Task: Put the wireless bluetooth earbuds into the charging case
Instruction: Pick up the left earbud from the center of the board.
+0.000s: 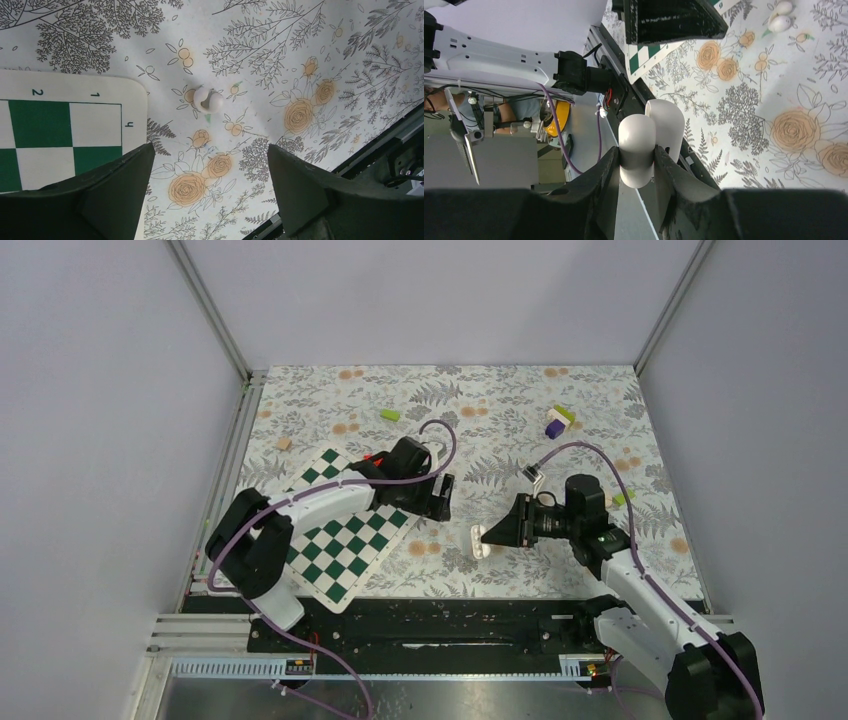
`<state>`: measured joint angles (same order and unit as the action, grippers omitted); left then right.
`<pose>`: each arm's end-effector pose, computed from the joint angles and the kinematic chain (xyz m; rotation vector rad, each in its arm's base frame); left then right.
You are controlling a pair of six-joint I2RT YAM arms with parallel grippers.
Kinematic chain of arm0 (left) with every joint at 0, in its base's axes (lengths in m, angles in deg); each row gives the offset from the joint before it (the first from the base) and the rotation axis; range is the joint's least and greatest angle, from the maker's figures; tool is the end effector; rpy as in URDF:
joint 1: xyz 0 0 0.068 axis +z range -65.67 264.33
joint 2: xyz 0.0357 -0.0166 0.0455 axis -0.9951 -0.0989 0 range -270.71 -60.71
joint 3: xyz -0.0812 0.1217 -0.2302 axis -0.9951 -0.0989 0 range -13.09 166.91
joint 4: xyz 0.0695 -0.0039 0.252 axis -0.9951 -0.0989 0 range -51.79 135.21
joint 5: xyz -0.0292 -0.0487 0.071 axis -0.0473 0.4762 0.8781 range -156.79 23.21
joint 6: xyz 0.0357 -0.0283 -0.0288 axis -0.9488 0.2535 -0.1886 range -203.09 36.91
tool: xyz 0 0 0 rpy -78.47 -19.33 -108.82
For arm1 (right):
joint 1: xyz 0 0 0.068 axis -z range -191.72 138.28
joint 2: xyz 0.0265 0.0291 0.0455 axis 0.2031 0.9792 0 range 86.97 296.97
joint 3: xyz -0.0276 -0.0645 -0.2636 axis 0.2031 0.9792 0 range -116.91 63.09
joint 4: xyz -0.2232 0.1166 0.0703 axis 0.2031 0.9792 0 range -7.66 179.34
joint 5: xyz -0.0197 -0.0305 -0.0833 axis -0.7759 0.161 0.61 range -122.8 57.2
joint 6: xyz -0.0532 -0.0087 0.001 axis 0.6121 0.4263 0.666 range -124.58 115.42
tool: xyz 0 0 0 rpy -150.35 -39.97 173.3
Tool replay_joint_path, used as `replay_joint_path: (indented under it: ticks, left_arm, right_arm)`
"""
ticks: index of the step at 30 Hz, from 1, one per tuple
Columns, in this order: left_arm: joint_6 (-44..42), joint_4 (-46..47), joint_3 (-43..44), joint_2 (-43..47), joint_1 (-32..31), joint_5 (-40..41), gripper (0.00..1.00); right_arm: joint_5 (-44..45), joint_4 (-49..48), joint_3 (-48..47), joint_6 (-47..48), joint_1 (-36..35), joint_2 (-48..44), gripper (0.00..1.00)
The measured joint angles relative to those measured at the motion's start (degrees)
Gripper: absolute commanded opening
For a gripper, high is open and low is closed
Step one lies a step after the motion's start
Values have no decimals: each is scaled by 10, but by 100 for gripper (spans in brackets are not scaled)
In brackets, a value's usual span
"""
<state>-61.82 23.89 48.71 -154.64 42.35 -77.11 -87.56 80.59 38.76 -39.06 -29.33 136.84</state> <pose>0.2504 -0.2338 0.2098 0.5463 2.5574 -0.6537 0.1659 0.0832 0.2256 -0.3764 2.0855 1.5094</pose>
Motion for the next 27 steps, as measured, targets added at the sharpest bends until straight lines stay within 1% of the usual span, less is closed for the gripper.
replay_joint_path:
  ticks: [2, 5, 10, 14, 16, 19, 22, 27]
  left_arm:
    - [4, 5, -5, 1, 0, 0, 72]
    - [8, 9, -2, -7, -1, -1, 66]
    - [5, 22, 11, -49, -13, 2, 66]
    - [-11, 36, 7, -58, -28, 18, 64]
    - [-19, 71, -13, -50, -34, 26, 64]
    - [-38, 134, -76, -22, -41, 34, 61]
    - [-61, 178, -126, 0, -49, 44, 61]
    - [-84, 220, -137, 5, -58, 54, 59]
  right_arm:
    - [-1, -18, 0, -6, 0, 7, 0]
    - [-2, -37, 0, -13, 0, 10, 0]
    - [3, -43, 0, -18, 1, -8, 0]
    - [11, -33, 0, -19, 2, -29, 0]
    - [15, -32, 0, -19, 3, -36, 0]
    - [18, -31, 0, -19, 4, -38, 0]
    - [18, -27, 0, -20, 4, -37, 0]
    - [18, -20, 0, -21, 4, -33, 0]
